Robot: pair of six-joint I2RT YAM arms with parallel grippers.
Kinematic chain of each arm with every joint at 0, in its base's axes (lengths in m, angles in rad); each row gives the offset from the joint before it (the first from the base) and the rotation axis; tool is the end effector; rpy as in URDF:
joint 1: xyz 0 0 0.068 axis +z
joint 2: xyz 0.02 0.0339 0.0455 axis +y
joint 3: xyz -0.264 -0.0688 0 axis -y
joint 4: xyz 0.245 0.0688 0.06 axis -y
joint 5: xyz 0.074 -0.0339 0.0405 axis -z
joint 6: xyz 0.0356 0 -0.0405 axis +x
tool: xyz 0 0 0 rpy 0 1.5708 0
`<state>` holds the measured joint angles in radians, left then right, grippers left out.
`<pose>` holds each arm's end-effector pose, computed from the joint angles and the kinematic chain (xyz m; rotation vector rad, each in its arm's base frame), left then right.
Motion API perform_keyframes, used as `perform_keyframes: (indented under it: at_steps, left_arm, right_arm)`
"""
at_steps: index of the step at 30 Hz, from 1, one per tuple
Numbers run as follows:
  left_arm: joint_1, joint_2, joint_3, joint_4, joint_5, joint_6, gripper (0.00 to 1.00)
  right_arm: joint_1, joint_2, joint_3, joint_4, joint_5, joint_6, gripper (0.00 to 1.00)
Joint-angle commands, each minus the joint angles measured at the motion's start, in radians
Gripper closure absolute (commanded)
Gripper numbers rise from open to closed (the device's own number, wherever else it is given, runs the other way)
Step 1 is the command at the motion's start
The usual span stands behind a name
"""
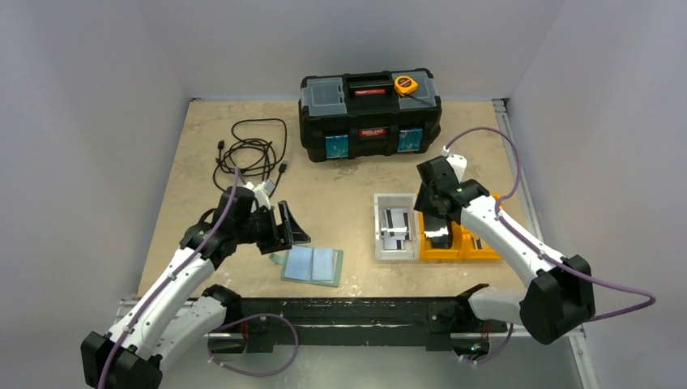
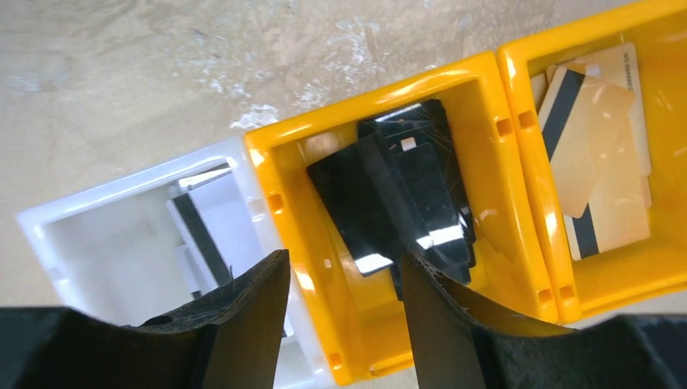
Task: Take the credit cards out of the card holder
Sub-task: Place the credit card in the storage box, then remove the credit card from the card holder.
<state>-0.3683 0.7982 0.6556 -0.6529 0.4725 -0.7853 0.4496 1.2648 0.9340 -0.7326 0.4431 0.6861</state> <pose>0.1441 -0.0730 0.2516 -0.2804 2.5265 -1.0738 0.2257 0.0920 0.2496 0.4366 2.4466 -0.1252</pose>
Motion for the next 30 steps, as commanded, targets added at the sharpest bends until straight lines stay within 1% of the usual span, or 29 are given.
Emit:
perform_keyframes:
  at_steps: [1, 2, 7, 10, 12, 15, 18, 21, 25, 30]
  left_arm:
    - [-0.13, 0.048, 0.005, 0.023, -0.152, -0.015, 0.3]
    - [-0.188, 0.069, 0.012, 0.023, -0.194, -0.02, 0.31]
    - [-0.34, 0.202, 0.047, 0.034, -0.355, -0.036, 0.42]
    - [-0.432, 0.297, 0.104, 0.013, -0.458, -0.036, 0.45]
    - [-0.494, 0.375, 0.144, -0.009, -0.534, -0.034, 0.45]
    - [-0.569, 0.469, 0.202, -0.029, -0.611, -0.034, 0.45]
    - [-0.623, 0.562, 0.258, -0.065, -0.684, -0.035, 0.46]
    - [-0.655, 0.632, 0.294, -0.074, -0.716, -0.034, 0.46]
    - [-0.682, 0.706, 0.32, -0.073, -0.733, -0.031, 0.47]
    - [-0.695, 0.77, 0.302, -0.029, -0.704, -0.035, 0.47]
  right_arm:
    - [-0.004, -0.078, 0.047, 0.057, -0.1, -0.043, 0.48]
    - [-0.003, -0.093, 0.04, 0.072, -0.142, -0.051, 0.47]
    - [0.0, -0.153, -0.005, 0.131, -0.255, -0.04, 0.46]
    - [0.011, -0.17, -0.031, 0.156, -0.293, -0.029, 0.46]
    - [0.021, -0.178, -0.047, 0.166, -0.3, -0.023, 0.46]
    - [0.035, -0.183, -0.067, 0.182, -0.31, -0.014, 0.46]
    - [0.05, -0.187, -0.08, 0.193, -0.319, -0.006, 0.46]
    - [0.061, -0.19, -0.09, 0.202, -0.324, -0.002, 0.46]
    - [0.07, -0.193, -0.098, 0.207, -0.323, 0.002, 0.46]
    - [0.092, -0.193, -0.106, 0.218, -0.324, 0.012, 0.46]
